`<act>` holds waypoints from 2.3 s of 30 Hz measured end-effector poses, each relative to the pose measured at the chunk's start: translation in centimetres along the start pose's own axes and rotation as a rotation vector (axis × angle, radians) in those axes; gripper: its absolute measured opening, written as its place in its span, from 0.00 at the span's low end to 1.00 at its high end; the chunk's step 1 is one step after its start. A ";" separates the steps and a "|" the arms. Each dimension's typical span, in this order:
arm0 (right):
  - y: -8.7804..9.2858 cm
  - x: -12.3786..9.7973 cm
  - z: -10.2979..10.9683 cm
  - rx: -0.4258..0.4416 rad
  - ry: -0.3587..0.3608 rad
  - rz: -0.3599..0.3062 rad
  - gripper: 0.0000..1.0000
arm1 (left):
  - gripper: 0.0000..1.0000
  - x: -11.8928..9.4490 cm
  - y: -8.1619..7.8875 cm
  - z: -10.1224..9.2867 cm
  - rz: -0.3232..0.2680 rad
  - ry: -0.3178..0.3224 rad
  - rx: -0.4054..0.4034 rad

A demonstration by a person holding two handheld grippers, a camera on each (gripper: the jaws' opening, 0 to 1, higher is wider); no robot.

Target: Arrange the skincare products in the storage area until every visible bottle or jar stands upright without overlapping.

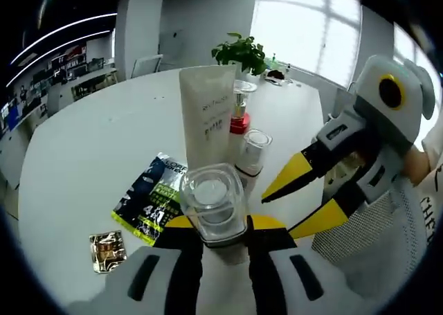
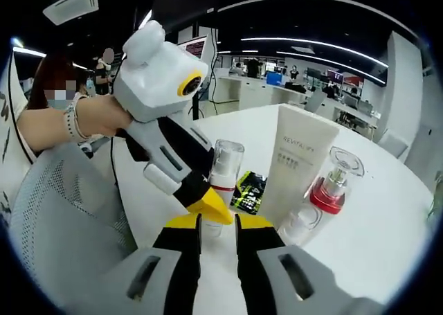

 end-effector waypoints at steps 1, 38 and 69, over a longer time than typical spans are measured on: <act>-0.2 -0.1 -0.1 0.006 0.005 -0.011 0.19 | 0.18 0.1 0.1 0.1 0.006 -0.003 0.004; -0.3 0.0 -0.7 0.027 0.028 -0.027 0.21 | 0.19 2.3 0.8 -3.0 -0.013 0.146 0.337; -0.3 0.5 -0.5 0.024 0.007 -0.023 0.21 | 0.23 2.9 1.1 -4.5 -0.061 0.217 0.473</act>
Point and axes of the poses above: the point that each gripper's makers call its tool centre point, and the gripper's own axes: x roughly forward along the fingers, z roughly to its left, y roughly out of its underside, the point moved 2 cm from there along -x, roughly backward along the fingers, and after that the axes turned 1 degree about -y, right-handed, at the moved point
